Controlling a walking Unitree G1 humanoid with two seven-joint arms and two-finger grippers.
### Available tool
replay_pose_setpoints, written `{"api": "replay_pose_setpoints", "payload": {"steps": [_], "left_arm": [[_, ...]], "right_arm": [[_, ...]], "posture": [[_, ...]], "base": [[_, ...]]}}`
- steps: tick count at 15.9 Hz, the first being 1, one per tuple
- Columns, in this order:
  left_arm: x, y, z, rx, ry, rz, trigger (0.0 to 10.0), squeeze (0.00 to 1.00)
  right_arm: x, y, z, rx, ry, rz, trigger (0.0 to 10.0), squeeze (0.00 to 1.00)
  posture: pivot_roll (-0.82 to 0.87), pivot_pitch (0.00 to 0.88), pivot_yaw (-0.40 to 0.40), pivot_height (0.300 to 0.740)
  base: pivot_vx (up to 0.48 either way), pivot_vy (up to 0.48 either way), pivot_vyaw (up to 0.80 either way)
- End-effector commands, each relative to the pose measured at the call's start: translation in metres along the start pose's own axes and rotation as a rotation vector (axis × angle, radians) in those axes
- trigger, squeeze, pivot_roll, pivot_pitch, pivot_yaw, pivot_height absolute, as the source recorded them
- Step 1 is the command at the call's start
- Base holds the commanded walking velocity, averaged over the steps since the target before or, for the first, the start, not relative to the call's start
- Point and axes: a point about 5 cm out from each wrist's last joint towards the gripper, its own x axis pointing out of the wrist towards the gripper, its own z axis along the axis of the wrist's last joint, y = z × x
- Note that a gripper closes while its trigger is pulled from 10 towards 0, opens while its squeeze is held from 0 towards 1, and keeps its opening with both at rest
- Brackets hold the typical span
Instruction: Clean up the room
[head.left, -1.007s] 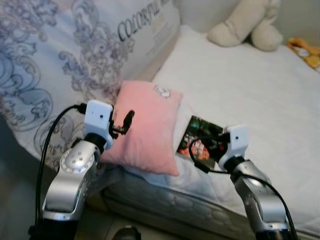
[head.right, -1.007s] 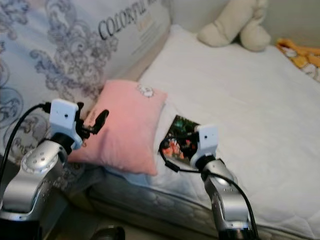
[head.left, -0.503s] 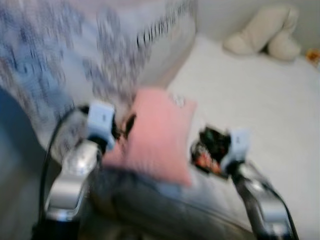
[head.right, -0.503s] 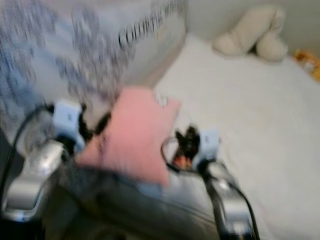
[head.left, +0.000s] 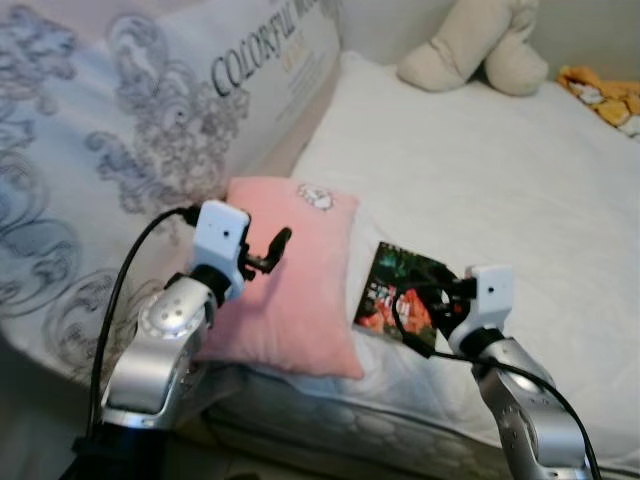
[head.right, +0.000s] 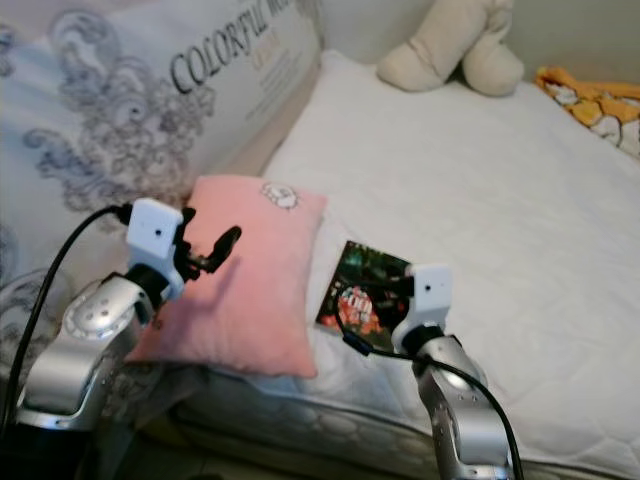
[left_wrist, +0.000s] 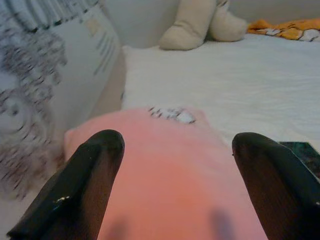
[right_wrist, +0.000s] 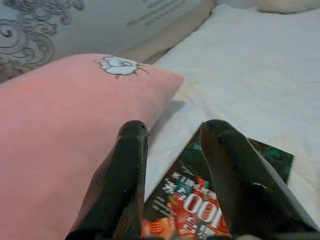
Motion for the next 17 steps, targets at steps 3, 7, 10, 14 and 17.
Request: {"api": "replay_pose_setpoints", "payload": {"steps": [3, 7, 10, 14, 17], "left_arm": [[0.001, 0.002, -0.007, -0.047, 0.054, -0.015, 10.0, 0.0], [0.033, -0.001, -0.008, -0.213, 0.133, -0.049, 10.0, 1.0], [0.06, -0.002, -0.003, -0.095, 0.207, -0.116, 10.0, 1.0], [0.091, -0.003, -0.01, -0.081, 0.362, -0.068, 10.0, 1.0], [0.09, -0.009, -0.036, -0.112, 0.487, -0.066, 10.0, 1.0]], "right_arm": [[-0.002, -0.004, 0.004, -0.022, 0.016, -0.005, 10.0, 0.0], [0.002, -0.006, 0.005, -0.057, 0.066, 0.038, 10.0, 0.0], [0.001, -0.009, 0.005, -0.133, 0.122, 0.091, 10.0, 0.0], [-0.015, -0.02, 0.011, -0.165, 0.164, 0.156, 10.0, 0.0], [-0.031, -0.029, 0.017, -0.154, 0.184, 0.153, 10.0, 0.0]], "posture": [[-0.02, 0.0, -0.003, 0.74], [-0.02, 0.0, -0.034, 0.74], [-0.04, 0.0, -0.037, 0.74], [-0.08, 0.0, -0.013, 0.74], [-0.12, 0.01, 0.003, 0.74]], "base": [[0.0, 0.0, 0.0], [0.0, 0.0, 0.0], [0.0, 0.0, 0.0], [0.0, 0.0, 0.0], [0.0, 0.0, 0.0]]}}
